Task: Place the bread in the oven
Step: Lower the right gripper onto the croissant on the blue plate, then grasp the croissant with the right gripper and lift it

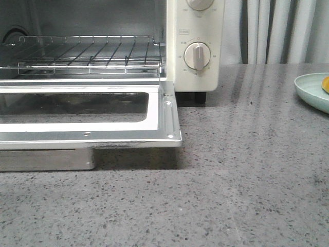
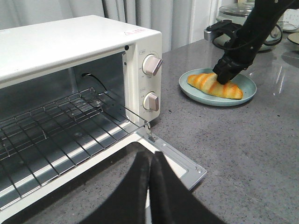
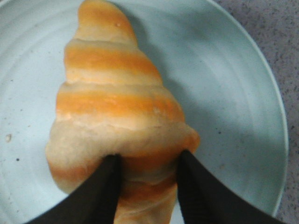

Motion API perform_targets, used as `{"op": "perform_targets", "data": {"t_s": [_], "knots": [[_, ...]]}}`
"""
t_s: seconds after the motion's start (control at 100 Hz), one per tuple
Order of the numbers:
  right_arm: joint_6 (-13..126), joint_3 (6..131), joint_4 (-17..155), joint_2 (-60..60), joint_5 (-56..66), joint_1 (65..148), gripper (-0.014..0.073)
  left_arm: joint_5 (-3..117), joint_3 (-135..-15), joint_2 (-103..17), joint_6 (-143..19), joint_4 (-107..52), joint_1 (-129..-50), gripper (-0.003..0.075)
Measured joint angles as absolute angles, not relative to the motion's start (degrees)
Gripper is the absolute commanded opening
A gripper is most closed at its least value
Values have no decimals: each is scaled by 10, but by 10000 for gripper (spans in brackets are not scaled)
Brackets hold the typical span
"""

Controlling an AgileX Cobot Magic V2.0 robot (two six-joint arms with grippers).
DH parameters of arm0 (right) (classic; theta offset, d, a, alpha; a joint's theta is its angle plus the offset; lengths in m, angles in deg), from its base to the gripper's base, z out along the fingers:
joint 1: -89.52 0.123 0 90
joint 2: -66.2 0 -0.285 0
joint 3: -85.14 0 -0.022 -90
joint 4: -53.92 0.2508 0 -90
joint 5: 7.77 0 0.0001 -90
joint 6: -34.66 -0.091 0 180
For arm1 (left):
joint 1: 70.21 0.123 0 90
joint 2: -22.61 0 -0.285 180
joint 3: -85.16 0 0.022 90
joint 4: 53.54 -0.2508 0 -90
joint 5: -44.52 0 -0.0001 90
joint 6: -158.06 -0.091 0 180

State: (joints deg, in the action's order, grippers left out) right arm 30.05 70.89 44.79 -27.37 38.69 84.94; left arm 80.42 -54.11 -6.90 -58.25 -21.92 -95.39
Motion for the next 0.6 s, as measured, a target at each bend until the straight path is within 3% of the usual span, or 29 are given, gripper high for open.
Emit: {"op": "perform_targets", "data": {"t_s": [0.3,0.39,0.48,0.6], "knots": [[301,719,469,-325,365,848,260,804,-541,-69,-582,-219,-953,-21],[301,720,473,-333,365,848,160,804,-541,-69,-582,-219,-953,-21],[301,722,476,-337,365,848,-69,804,-541,-69,-582,-219,-953,-21],[301,723,480,-338,365,848,-76,804,-541,-69,-582,-219,-953,-21]]}}
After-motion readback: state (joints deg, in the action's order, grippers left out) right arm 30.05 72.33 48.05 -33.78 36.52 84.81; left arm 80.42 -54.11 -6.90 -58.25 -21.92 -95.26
